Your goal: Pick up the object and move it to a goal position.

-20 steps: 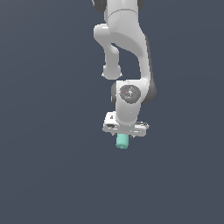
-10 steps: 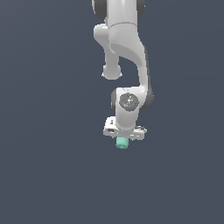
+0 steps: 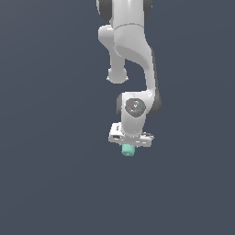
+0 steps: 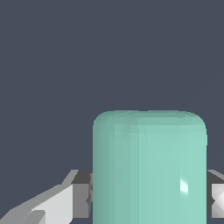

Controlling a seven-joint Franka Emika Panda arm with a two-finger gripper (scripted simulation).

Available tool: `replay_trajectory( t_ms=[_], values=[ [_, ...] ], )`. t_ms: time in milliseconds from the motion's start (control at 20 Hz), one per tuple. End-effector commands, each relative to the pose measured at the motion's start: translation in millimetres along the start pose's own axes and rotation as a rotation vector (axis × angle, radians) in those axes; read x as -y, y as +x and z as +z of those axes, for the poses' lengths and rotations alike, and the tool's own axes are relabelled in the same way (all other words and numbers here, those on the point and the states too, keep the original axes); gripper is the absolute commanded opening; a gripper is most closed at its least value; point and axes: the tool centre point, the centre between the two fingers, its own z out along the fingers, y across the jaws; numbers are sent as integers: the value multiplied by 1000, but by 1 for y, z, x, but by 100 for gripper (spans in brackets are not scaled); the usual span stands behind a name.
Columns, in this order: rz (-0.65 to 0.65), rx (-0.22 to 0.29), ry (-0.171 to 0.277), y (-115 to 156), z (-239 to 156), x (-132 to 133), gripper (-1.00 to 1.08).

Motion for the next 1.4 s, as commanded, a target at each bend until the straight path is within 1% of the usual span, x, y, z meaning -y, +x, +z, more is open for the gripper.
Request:
replay_trajectory(
  t_ms=[0, 250, 450, 1050, 1350],
  values=[
    [0, 0, 0, 0, 0, 0, -100],
    [0, 0, 0, 0, -8, -2, -100],
    [0, 0, 0, 1, -26, -7, -100],
    [0, 0, 0, 7, -127, -35, -100],
    [0, 0, 0, 10, -157, -43, -100]
  ],
)
